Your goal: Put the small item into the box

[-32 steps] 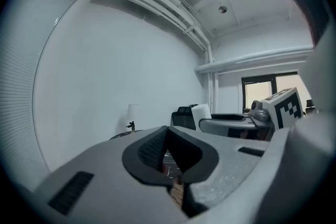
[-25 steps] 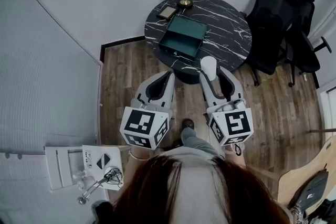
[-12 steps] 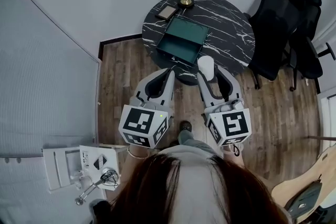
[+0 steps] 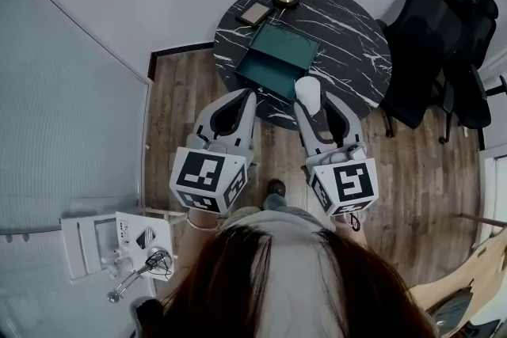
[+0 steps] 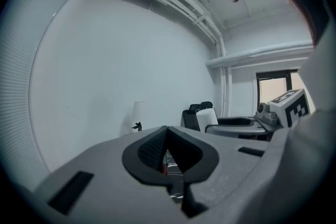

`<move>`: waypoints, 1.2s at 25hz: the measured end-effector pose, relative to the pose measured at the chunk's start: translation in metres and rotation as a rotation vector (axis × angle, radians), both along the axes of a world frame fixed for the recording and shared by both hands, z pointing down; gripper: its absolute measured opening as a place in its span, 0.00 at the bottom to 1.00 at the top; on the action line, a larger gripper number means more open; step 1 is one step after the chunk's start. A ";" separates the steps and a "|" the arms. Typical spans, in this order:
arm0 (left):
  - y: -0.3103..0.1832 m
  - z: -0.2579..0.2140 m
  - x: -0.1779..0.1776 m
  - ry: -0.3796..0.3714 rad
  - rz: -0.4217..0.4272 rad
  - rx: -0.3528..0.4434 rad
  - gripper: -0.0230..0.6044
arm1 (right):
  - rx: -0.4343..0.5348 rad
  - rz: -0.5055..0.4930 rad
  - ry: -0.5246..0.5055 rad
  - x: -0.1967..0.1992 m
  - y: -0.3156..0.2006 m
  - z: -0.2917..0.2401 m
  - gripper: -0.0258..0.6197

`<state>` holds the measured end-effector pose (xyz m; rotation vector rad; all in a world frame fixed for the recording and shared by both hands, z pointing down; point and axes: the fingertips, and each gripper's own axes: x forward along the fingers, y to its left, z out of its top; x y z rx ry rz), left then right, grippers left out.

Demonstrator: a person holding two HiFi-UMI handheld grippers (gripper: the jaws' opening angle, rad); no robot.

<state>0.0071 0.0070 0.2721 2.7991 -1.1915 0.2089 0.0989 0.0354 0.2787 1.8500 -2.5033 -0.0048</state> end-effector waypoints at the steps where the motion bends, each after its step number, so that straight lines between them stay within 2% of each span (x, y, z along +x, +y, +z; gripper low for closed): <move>1: -0.003 0.000 0.000 0.000 -0.007 -0.002 0.05 | -0.003 -0.005 0.000 0.001 -0.003 0.001 0.32; 13: -0.038 0.010 -0.009 -0.015 -0.067 -0.025 0.05 | -0.042 -0.068 0.023 -0.006 -0.041 0.018 0.32; 30: -0.114 0.029 -0.008 0.006 -0.059 -0.077 0.05 | -0.123 -0.086 0.068 -0.011 -0.111 0.051 0.32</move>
